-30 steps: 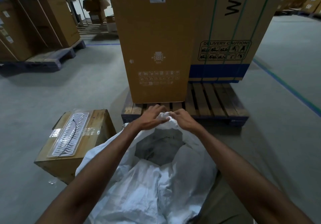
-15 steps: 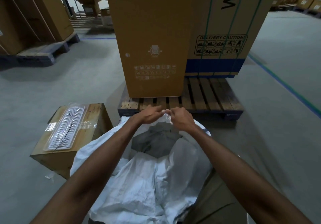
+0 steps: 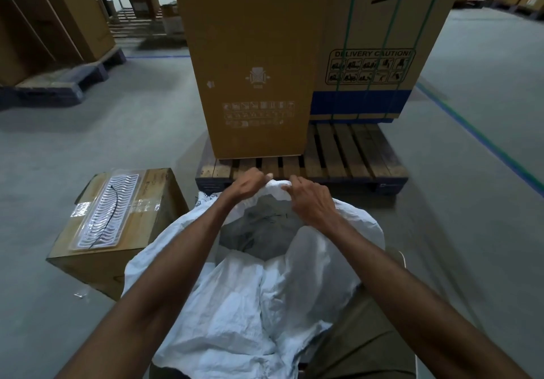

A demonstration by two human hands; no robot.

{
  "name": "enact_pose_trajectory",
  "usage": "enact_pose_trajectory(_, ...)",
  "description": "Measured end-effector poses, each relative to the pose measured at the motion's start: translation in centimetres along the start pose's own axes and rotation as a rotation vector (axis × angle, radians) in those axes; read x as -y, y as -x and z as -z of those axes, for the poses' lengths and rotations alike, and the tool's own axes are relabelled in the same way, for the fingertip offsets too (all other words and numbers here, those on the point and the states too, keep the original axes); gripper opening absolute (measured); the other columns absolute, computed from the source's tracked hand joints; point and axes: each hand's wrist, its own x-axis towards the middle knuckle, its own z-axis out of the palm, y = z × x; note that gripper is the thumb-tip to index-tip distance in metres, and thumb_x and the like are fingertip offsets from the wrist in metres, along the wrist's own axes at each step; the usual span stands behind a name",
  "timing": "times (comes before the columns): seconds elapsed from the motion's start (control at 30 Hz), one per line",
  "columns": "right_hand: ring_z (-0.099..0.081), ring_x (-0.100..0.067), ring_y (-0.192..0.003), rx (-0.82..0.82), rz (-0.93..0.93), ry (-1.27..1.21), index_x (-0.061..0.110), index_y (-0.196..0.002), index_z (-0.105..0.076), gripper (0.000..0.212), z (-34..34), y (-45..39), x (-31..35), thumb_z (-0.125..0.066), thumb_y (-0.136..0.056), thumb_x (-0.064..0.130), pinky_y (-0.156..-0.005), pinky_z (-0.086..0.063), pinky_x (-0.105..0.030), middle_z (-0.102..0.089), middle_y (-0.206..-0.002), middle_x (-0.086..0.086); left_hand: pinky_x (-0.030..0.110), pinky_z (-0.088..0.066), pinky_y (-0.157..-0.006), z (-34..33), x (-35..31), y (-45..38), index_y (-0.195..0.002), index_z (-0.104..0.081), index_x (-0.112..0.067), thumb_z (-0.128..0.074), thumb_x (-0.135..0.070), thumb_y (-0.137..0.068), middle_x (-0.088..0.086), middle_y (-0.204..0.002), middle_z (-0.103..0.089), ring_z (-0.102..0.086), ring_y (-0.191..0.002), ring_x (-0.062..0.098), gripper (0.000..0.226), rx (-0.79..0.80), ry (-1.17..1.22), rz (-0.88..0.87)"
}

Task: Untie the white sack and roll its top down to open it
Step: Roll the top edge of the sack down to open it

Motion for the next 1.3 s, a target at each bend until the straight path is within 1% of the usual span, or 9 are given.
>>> enact_pose_trajectory(0.2,-0.061,-0.018,-0.079,0.457,-0.464,-0.769,0.017,-0.098,-0.068,0.041,3.9,-2.5,-1.3,-0.044,-0.108,0.048,-0.067,-0.044,-0.034,-0.064,-0.088,-0.005,0.042,-0.042,-0.085,-2.1,-0.6,2.3,-0.126,-0.058,-0.019,-0.051,-0.039,-0.105,0.005,-0.117,-0.062,-0.047,-0.102,0.023,0.03,-0.041,-0.404,-0.441)
enact_pose_trajectory(0.33,-0.06,-0.023,-0.082,0.414,-0.285,-0.502,0.014,-0.096,-0.066,0.055,3.5,-2.0,-0.9,-0.039,-0.104,0.062,-0.069,-0.044,-0.034,-0.065,-0.09,-0.006,0.041,-0.046,-0.07,-2.6,-1.2,1.1,-0.071,-0.06,-0.023,-0.05,-0.032,-0.094,0.011,-0.082,-0.064,-0.048,-0.073,0.021,0.026,-0.122,-0.326,-0.243)
enact_pose_trajectory(0.43,-0.062,-0.026,-0.101,0.193,-0.167,-0.042,0.016,-0.12,-0.059,0.041,2.2,-0.1,-0.4,-0.046,-0.104,0.052,-0.079,-0.045,-0.04,-0.063,-0.115,-0.004,0.04,-0.04,-0.065,-1.4,-1.7,-0.1,-0.064,-0.061,-0.015,-0.044,-0.041,-0.079,0.009,-0.071,-0.058,-0.05,-0.066,0.026,0.034,0.015,-0.198,-0.04)
enact_pose_trajectory(0.57,-0.069,-0.028,-0.088,0.136,-0.183,-0.046,0.017,-0.112,-0.066,0.025,1.4,0.4,-2.0,-0.047,-0.106,0.034,-0.071,-0.046,-0.037,-0.072,-0.101,-0.008,0.038,-0.041,-0.08,-1.2,-2.3,-0.1,-0.113,-0.061,-0.008,-0.044,-0.048,-0.102,0.014,-0.112,-0.058,-0.05,-0.094,0.024,0.045,0.159,-0.25,-0.082)
enact_pose_trajectory(0.67,-0.066,-0.018,-0.086,0.284,-0.353,-0.545,0.016,-0.114,-0.07,0.039,2.8,-0.5,-2.3,-0.044,-0.108,0.045,-0.076,-0.051,-0.036,-0.071,-0.101,-0.008,0.041,-0.039,-0.097,-2.0,-2.6,0.8,-0.137,-0.053,-0.021,-0.035,-0.058,-0.105,0.006,-0.135,-0.05,-0.043,-0.12,0.022,0.052,0.081,-0.44,-0.35)
enact_pose_trajectory(0.77,-0.057,-0.011,-0.081,0.425,-0.455,-0.78,0.018,-0.103,-0.066,0.037,4.4,-1.1,-2.0,-0.043,-0.108,0.048,-0.076,-0.043,-0.032,-0.061,-0.088,0.003,0.043,-0.046,-0.086,-2.7,-3.2,0.6,-0.12,-0.065,-0.014,-0.04,-0.038,-0.109,0.007,-0.111,-0.062,-0.054,-0.101,0.023,0.037,0.165,-0.313,-0.349)
enact_pose_trajectory(1.03,-0.065,-0.025,-0.086,-0.015,-0.202,0.003,0.016,-0.113,-0.06,0.039,0.0,1.3,-2.3,-0.04,-0.107,0.049,-0.068,-0.041,-0.035,-0.066,-0.098,-0.005,0.038,-0.035,-0.064,-2.9,-4.1,-1.4,-0.061,-0.055,-0.011,-0.042,-0.043,-0.087,0.003,-0.059,-0.05,-0.041,-0.056,0.021,0.043,0.068,-0.102,-0.079)
enact_pose_trajectory(1.17,-0.065,-0.023,-0.082,0.21,-0.431,-0.551,0.017,-0.101,-0.073,0.046,0.3,-0.1,-4.1,-0.042,-0.106,0.05,-0.072,-0.052,-0.038,-0.071,-0.09,-0.006,0.041,-0.043,-0.086,-3.1,-3.6,-0.3,-0.123,-0.058,-0.015,-0.035,-0.059,-0.104,0.006,-0.118,-0.059,-0.05,-0.103,0.022,0.054,0.091,-0.338,-0.305)
enact_pose_trajectory(1.3,-0.062,-0.015,-0.073,0.392,-0.395,-0.9,0.021,-0.101,-0.078,0.054,2.5,-0.8,-4.4,-0.041,-0.105,0.06,-0.067,-0.043,-0.031,-0.072,-0.082,0.001,0.039,-0.041,-0.078,-3.3,-4.0,0.0,-0.097,-0.064,-0.013,-0.043,-0.038,-0.108,-0.002,-0.09,-0.055,-0.046,-0.089,0.018,0.034,0.075,-0.307,-0.401)
